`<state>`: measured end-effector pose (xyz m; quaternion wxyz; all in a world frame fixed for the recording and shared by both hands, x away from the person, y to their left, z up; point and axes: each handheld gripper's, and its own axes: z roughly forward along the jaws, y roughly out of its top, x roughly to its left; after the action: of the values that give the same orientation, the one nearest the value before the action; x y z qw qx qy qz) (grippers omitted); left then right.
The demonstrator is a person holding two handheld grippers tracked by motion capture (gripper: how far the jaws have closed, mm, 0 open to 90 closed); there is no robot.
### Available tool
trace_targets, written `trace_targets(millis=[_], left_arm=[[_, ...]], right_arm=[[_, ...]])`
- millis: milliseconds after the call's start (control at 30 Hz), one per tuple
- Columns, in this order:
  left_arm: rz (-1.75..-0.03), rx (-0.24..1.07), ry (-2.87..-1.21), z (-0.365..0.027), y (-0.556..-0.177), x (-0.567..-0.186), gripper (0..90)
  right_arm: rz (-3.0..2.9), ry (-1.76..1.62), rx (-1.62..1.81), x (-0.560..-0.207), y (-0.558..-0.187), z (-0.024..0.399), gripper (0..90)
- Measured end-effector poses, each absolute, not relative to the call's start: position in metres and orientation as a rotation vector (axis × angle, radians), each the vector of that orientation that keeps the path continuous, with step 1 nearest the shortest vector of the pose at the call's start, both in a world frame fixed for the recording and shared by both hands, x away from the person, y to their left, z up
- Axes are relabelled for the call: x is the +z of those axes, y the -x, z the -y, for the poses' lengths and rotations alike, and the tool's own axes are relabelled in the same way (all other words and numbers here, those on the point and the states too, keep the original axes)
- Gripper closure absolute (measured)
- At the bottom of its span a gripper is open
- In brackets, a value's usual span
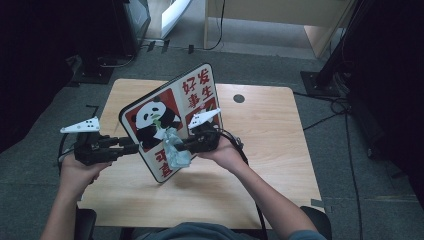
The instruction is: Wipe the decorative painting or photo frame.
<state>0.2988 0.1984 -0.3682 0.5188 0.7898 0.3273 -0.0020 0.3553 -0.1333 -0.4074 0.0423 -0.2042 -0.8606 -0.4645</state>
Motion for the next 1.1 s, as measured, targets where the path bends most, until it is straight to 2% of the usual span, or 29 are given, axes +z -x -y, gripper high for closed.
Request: trace_targets(millis=[533,767,1100], left_arm=[[-0.842,0.065,-1.865,-0.219,-0.295,-0.373,69.5],[-0.857,0.066,-1.874,-0.215,-0.303,-0.376,79.4],[-0.83,0.072,-1.886,-0.204,-0.31,-0.376,80.9]], right_arm=[[2.616,0.577,-1.473,-0.37,-0.359,0.119,82.5],[2.606,0.541,-1.515,-0.352,-0.357,0.111,82.5],[2.57,0.467,-1.602,-0.318,-0.356,0.085,82.4]])
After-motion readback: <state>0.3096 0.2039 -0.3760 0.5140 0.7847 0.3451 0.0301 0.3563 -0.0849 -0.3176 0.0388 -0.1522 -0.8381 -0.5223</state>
